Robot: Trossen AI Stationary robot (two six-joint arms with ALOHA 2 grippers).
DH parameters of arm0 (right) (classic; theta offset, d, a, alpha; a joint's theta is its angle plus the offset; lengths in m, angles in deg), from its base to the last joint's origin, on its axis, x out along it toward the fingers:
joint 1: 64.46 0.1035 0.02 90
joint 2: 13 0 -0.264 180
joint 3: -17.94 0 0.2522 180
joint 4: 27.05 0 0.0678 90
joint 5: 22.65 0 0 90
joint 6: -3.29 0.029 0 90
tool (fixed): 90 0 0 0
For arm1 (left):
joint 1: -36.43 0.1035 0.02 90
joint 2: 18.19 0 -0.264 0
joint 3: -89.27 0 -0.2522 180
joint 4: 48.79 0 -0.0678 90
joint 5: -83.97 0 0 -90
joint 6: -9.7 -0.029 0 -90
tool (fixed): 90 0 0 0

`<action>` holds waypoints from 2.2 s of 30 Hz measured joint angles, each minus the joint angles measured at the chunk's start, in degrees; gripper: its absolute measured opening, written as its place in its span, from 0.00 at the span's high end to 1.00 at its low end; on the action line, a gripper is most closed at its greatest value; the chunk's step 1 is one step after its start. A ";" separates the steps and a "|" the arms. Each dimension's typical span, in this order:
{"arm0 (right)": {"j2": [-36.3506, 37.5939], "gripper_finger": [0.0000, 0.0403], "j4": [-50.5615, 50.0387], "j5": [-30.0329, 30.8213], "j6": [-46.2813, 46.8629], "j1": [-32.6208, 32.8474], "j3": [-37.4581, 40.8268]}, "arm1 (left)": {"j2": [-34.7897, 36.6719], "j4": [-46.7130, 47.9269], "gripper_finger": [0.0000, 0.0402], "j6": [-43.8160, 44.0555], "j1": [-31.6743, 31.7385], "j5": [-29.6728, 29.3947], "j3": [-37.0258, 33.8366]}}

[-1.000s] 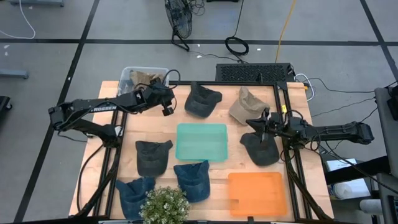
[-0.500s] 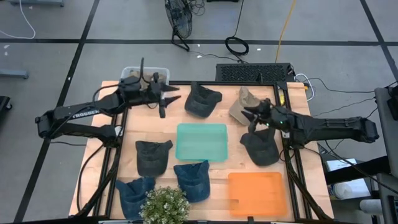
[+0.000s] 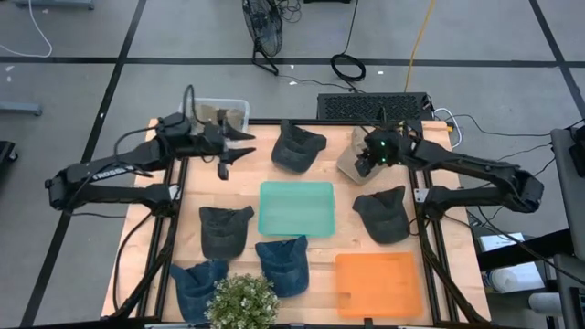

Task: Pick & Place hat
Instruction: Put the top black cap into the green bin

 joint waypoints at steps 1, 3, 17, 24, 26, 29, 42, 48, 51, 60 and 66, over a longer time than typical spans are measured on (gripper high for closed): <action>-0.90 0.63 -0.75 0.00 -0.49 -0.79 0.00 | 1.37 1.50 0.61 -0.13 0.59 -0.28 0.00; -2.22 0.63 -0.89 -0.74 -1.24 -1.68 0.09 | 3.45 3.50 0.61 0.30 1.53 -0.52 -0.14; -7.61 0.63 1.10 -2.68 -4.61 -2.23 0.35 | 7.75 3.99 0.60 6.34 1.60 0.06 -4.83; -8.58 0.63 24.18 -5.95 -4.81 -1.48 -0.52 | 7.43 3.24 0.60 7.52 1.36 0.06 -4.90; -12.93 0.63 26.85 -5.97 -5.68 -0.33 -3.96 | 7.19 2.80 0.60 8.55 1.33 0.06 -4.90; -19.71 0.63 23.94 -6.09 -7.05 0.40 -8.34 | 7.19 3.51 0.60 9.67 0.88 0.04 -4.90; -35.09 0.56 32.26 -11.70 -8.51 3.08 -18.61 | 7.29 11.51 0.60 5.76 0.44 -0.01 -4.90; -40.33 0.57 39.65 -11.89 -5.27 4.39 -21.47 | 7.31 7.56 0.60 5.87 0.44 -0.03 -4.90; -43.28 0.57 40.85 -11.87 -5.27 5.19 -22.46 | 7.31 7.31 0.60 6.50 0.42 0.00 -4.90; -47.21 0.57 45.85 -11.76 -4.85 5.43 -22.60 | 7.31 7.13 0.60 5.05 0.42 0.00 -4.90; -49.39 0.57 46.45 -10.17 -5.13 6.28 -22.60 | 7.31 7.20 0.60 5.08 0.44 0.00 -4.90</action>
